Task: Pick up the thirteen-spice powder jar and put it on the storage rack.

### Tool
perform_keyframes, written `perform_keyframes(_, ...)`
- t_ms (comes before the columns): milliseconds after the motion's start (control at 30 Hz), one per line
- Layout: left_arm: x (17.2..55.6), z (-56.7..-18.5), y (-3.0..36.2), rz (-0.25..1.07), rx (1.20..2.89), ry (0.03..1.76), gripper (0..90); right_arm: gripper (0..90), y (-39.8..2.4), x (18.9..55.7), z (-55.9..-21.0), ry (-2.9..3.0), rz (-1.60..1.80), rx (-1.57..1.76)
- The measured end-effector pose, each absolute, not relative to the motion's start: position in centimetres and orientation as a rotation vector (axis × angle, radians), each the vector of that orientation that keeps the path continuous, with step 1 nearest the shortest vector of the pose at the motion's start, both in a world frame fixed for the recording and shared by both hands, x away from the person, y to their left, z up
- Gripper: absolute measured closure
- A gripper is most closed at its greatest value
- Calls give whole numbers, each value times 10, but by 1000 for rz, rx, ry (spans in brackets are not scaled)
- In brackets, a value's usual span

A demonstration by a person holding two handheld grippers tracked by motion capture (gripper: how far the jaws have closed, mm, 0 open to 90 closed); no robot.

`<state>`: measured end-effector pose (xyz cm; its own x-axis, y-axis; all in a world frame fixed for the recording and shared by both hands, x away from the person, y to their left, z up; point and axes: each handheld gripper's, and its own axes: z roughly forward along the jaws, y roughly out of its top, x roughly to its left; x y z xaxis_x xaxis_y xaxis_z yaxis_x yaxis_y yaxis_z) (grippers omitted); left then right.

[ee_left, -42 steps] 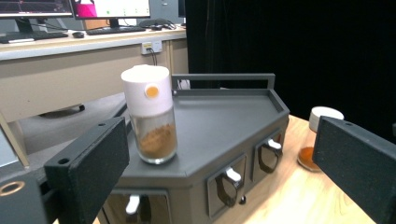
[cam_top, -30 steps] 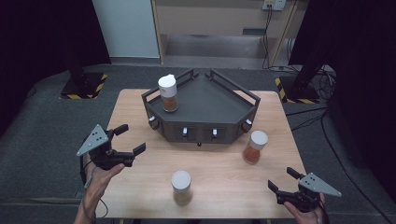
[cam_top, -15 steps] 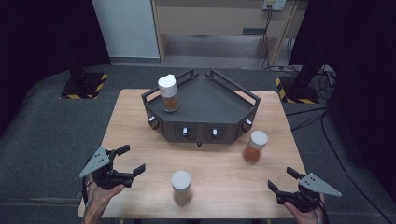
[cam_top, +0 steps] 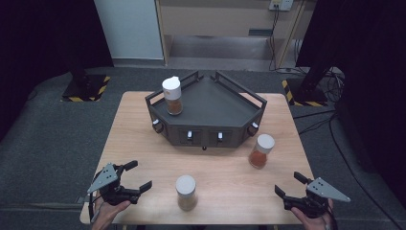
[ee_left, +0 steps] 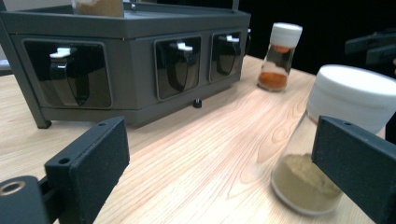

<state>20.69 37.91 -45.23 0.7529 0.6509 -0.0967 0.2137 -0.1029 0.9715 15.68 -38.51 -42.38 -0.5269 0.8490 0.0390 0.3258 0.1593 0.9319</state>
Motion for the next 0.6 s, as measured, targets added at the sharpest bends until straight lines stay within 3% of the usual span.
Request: perform_keyframes(600,205,-461,387,418,1694,663,29,95,-386,158,-424,1941,1367,1112)
